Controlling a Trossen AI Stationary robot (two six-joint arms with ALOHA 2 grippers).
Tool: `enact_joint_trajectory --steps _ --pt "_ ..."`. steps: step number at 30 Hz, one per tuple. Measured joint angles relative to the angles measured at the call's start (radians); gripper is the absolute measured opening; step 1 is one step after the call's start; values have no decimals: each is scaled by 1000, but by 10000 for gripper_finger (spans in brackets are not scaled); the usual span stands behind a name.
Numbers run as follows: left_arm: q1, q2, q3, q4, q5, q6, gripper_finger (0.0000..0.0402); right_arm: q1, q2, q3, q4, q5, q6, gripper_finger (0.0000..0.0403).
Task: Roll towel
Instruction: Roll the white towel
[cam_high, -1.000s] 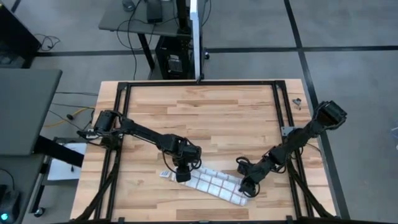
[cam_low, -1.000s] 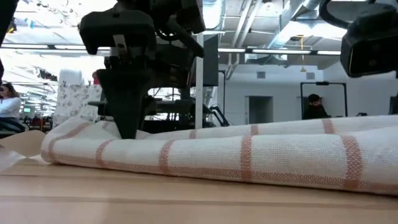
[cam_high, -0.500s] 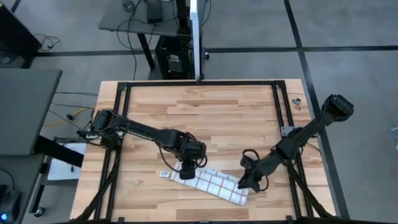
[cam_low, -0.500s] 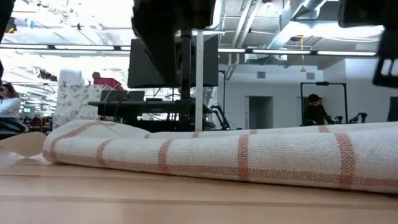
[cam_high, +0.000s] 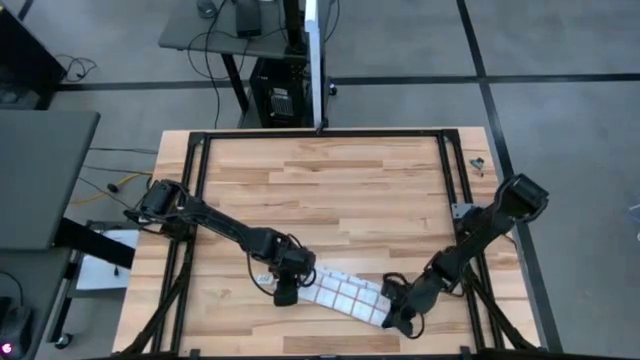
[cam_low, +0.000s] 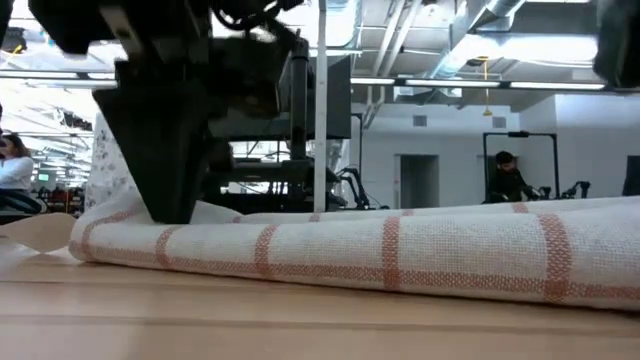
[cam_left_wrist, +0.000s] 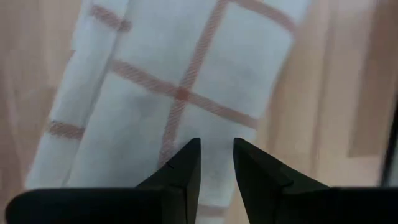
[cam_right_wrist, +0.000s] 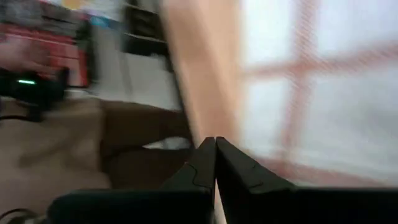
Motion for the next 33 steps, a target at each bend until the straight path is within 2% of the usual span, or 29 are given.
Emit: enact_joint_trajectory --steps 5,9,13,17,24,28,33 --pt "11 -3 -36 31 -64 -74 76 -41 1 6 -191 -13 -27 1" --pt "48 -3 -39 75 -94 -101 76 -110 -17 6 -281 -29 -145 0" --pt "115 -3 -38 57 -104 -55 76 -205 -54 6 -395 -85 -263 0" --pt "197 -13 -37 -12 -99 10 76 -316 -134 4 -589 -125 -399 0" --pt "334 -27 -38 -78 -70 87 76 -559 -290 -3 -915 -120 -691 0" --pt "380 -27 -39 -74 -63 110 76 -717 -316 -5 -1009 -127 -849 0" --pt "439 -33 -39 -108 -89 171 76 -867 -317 -5 -999 -150 -980 0"
